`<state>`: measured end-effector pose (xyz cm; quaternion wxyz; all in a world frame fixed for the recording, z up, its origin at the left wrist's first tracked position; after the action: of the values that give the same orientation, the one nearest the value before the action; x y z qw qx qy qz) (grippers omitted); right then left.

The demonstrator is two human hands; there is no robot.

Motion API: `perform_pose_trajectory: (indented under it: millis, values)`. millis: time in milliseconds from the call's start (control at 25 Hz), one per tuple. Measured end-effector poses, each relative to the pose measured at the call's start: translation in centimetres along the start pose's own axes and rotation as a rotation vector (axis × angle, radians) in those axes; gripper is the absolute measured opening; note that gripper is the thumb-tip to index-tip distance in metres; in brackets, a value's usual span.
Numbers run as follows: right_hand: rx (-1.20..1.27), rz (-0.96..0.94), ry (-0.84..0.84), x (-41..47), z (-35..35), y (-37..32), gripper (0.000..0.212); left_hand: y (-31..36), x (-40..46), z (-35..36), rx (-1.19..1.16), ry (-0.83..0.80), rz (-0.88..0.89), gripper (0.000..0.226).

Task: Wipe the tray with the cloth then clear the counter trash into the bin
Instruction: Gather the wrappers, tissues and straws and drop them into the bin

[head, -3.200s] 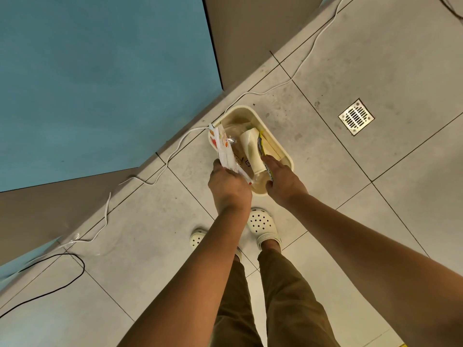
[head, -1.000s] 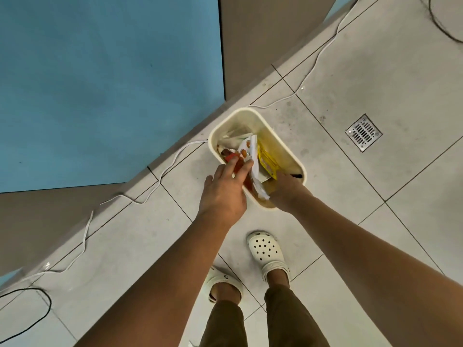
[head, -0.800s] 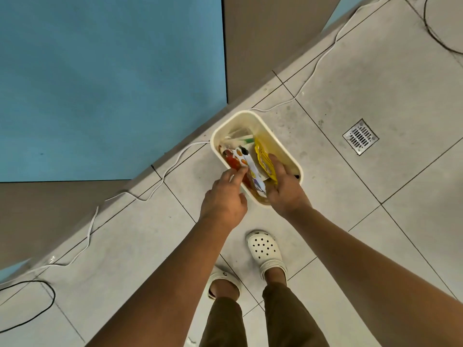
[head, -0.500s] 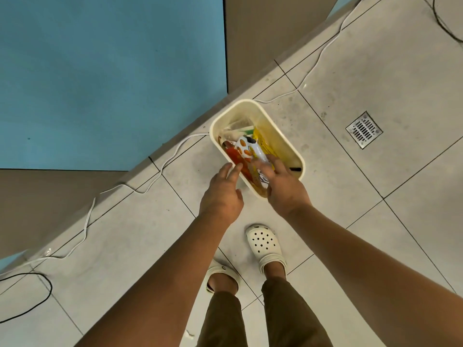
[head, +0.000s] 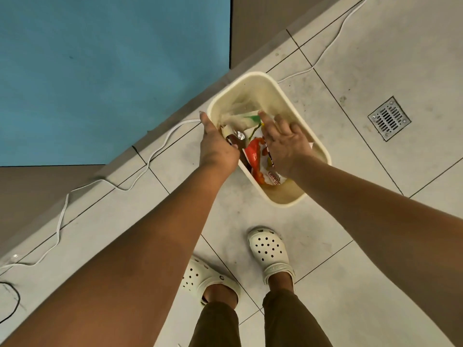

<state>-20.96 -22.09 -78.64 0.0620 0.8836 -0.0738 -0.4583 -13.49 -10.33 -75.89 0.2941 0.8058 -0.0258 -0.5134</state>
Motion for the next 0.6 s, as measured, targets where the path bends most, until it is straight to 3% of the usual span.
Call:
perform_pose_trajectory:
  millis: [120,320,400,480,600]
  values:
    - [-0.101,-0.039,-0.124,3.1,3.4,-1.2,0.072,-0.7,0.7,0.7,-0.087,-0.042,-0.027,0.091]
    - [0.242,0.029,-0.415,6.8,10.2,-1.3,0.112,-0.6,0.4,0.4,-0.099,-0.023,0.002,0.089]
    - [0.354,0.081,-0.436,7.8,11.8,-1.8,0.122,-0.7,0.4,0.3,-0.122,-0.027,0.049,0.092]
    - [0.355,0.124,-0.365,9.2,12.2,-2.3,0.119,-0.9,0.4,0.3,-0.130,-0.017,0.084,0.094]
    - [0.363,0.287,-0.281,9.3,11.1,-2.0,0.085,-1.0,1.0,0.6,-0.168,-0.063,0.080,0.090]
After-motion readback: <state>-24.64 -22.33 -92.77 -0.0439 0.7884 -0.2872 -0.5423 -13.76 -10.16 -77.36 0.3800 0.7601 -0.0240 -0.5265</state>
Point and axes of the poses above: each hand's wrist, its own x-axis towards the middle knuckle, its own z-axis out of the palm, y = z × x, the point moved 10 cm from there along x, towards the middle knuckle, and after that the axes turned 15 degrees about -y, right-handed, at the moved point
